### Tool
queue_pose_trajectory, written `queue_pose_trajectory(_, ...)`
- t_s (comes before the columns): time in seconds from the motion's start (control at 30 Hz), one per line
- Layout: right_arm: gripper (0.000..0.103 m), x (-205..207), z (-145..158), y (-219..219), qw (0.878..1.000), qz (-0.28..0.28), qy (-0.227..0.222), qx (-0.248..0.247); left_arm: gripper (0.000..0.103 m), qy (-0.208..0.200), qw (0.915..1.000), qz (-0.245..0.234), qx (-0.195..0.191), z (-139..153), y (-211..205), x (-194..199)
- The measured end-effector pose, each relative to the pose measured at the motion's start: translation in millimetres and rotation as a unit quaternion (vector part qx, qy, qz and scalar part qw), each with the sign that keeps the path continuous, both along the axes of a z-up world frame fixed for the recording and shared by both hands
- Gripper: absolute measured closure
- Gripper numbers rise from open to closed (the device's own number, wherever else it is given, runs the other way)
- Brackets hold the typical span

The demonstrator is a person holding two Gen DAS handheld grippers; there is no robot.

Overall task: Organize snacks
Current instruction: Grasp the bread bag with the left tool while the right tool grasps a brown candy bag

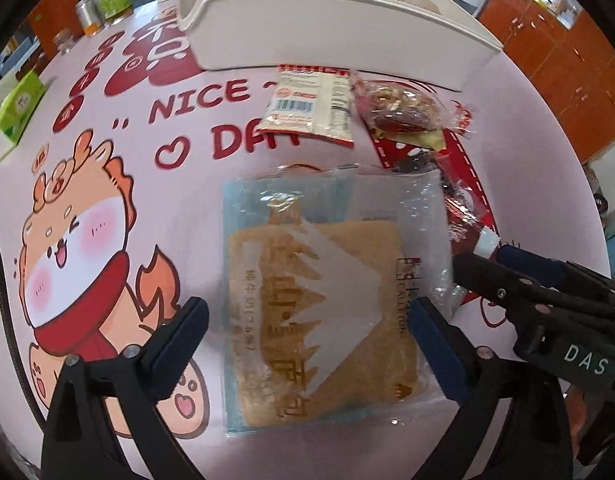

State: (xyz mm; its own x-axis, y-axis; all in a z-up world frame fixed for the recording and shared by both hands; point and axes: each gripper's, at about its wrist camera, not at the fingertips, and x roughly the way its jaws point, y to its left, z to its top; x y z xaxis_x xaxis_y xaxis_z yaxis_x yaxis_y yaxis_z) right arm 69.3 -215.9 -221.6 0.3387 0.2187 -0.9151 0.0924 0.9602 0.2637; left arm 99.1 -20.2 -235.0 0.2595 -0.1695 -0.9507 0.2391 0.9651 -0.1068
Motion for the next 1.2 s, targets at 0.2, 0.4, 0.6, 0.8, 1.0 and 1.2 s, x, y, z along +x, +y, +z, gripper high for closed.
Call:
queue_pose_trajectory(0.2, 0.046, 7.8, -1.1, 9.6, 1.000, 0.015, 0.002, -0.012, 0.000, 0.031, 0.9983, 0.037, -0.032, -8.3, 36.7, 7.9)
queue_pose_trajectory(0.4, 0.070, 11.2, -3.0, 21.6, 0.999, 0.037, -0.006, -0.012, 0.000, 0.045, 0.9958, 0.067, -0.045, -10.4, 67.9, 10.6)
queue_pose_trajectory(0.6, 0.086, 12.6, 0.6, 28.3, 0.999, 0.051, -0.010, -0.006, 0.001, 0.060, 0.9949, 0.051, -0.063, -10.0, 71.5, 13.4)
queue_pose_trajectory(0.8, 0.091, 7.0, -1.7, 39.5, 0.998, 0.067, -0.012, 0.007, 0.002, 0.076, 0.9936, 0.011, -0.083, -10.9, 42.0, 16.1)
queue_pose_trajectory(1.0, 0.093, 2.0, -6.1, 36.6, 0.997, 0.062, -0.004, 0.044, 0.001, 0.079, 0.9928, -0.008, -0.090, -7.7, 30.8, 14.8)
queue_pose_trajectory(1.2, 0.094, -5.8, -6.6, 41.7, 0.996, 0.077, -0.001, 0.048, 0.038, 0.047, 0.9956, -0.052, -0.062, -0.2, 8.4, 4.9)
